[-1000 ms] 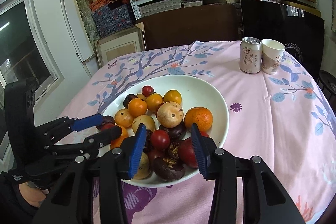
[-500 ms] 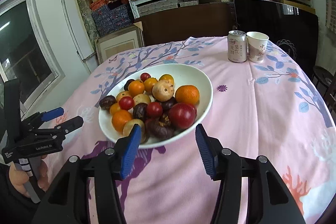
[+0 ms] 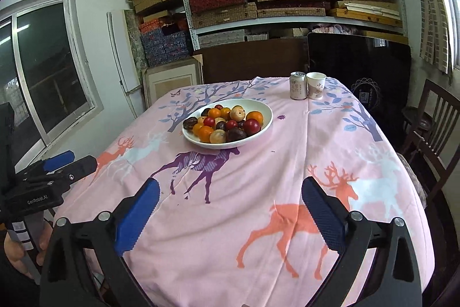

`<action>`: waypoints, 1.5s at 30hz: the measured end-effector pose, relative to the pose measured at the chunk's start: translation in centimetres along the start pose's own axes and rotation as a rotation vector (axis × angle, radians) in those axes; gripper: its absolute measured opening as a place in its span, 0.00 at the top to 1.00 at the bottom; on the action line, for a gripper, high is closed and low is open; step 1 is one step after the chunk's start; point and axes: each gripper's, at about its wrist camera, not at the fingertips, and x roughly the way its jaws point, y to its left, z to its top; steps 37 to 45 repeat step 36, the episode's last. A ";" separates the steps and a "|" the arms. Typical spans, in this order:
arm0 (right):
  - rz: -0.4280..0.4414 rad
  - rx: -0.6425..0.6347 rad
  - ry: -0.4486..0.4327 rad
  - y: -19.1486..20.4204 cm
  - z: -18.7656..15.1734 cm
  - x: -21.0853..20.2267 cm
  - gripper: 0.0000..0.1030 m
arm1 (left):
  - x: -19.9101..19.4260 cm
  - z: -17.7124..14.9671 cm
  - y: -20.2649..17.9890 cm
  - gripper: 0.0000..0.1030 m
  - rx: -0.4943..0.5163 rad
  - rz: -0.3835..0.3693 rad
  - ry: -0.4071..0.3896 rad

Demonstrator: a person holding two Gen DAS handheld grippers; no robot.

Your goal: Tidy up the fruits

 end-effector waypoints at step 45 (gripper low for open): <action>-0.028 0.015 -0.024 1.2 -4.7 -6.9 0.03 | -7.5 -3.4 -2.2 0.05 0.029 0.164 -0.054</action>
